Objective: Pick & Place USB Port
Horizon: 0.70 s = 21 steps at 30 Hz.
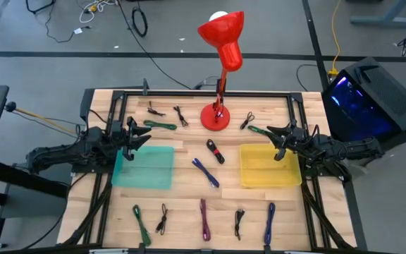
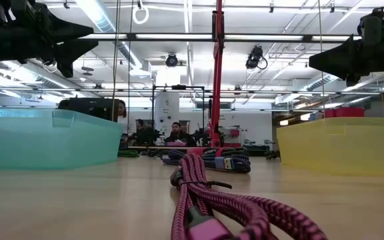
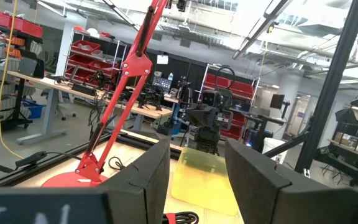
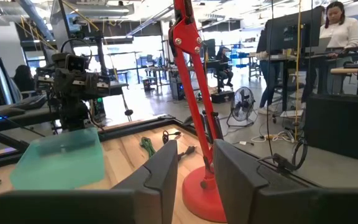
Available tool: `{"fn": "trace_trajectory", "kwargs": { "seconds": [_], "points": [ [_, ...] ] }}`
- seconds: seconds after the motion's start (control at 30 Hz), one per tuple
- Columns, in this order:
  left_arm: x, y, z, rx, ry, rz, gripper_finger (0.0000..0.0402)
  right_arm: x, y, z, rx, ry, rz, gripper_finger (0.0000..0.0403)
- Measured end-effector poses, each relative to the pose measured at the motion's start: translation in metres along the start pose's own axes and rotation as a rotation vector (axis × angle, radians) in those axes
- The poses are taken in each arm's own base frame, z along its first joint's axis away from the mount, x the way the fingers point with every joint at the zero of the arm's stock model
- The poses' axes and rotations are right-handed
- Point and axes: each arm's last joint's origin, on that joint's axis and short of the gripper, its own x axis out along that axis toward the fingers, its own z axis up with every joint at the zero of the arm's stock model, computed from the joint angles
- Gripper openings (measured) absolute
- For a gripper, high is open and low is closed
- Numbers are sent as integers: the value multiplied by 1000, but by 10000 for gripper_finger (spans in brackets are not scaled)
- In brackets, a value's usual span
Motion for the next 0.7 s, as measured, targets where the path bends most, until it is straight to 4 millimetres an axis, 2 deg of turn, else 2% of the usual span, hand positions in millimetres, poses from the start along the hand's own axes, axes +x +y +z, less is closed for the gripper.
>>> {"fn": "trace_trajectory", "kwargs": {
  "seconds": [0.53, 0.7],
  "points": [
    [0, 0, 0, -6, -2, 3, 161, 0, 0, 0, 0, 0, 0, 107],
    [0, 3, 1, 0, -28, 95, 161, 0, 0, 1, -11, -12, 0, 107]
  ]
}}
